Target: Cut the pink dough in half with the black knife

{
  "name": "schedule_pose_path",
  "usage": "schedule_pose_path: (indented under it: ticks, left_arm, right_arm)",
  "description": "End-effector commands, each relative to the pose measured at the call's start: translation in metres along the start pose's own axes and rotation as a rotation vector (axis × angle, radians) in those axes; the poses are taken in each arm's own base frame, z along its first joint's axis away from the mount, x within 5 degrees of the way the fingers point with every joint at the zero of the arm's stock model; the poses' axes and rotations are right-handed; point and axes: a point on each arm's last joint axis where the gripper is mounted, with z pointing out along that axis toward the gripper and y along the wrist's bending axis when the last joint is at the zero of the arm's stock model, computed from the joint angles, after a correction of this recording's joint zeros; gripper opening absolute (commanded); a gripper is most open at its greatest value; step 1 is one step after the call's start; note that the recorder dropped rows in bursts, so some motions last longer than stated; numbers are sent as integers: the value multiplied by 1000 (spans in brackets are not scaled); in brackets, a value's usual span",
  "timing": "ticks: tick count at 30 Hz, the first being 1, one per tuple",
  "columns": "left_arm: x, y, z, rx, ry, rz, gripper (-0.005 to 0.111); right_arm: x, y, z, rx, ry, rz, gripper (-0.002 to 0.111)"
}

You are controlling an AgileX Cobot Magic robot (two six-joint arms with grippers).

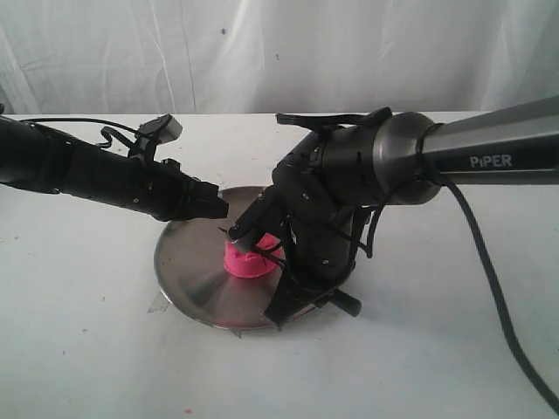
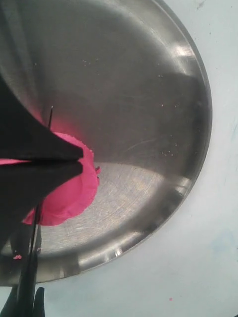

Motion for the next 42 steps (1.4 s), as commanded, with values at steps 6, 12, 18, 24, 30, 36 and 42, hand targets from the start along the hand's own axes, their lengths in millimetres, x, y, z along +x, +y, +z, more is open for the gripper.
schedule_pose_path:
  ticks: [6,12,18,24,30,36,42]
  left_arm:
    - [-1,-1,-1,16,-3,-9,0]
    - [-1,-1,-1,14,-3,-9,0]
    - [-1,0,-1,2,-6,-9,0]
    - [-1,1,-1,-10,-9,-10,0]
    - [-1,2,-1,-20,-11,-9,0]
    - [1,7,1,-48,0,-3,0]
    - [15,21,17,-49,38,-60,0]
  right_arm:
    - [-7,-1,7,1,-18,-13,0]
    - [-11,-1,13,11,-16,-26,0]
    - [-18,-5,5,22,-23,-20,0]
    - [-13,-5,7,20,91,-66,0]
    - [-14,-6,6,18,96,-71,0]
    - [-14,-5,6,16,96,-70,0]
    - [-15,-5,6,14,85,-68,0]
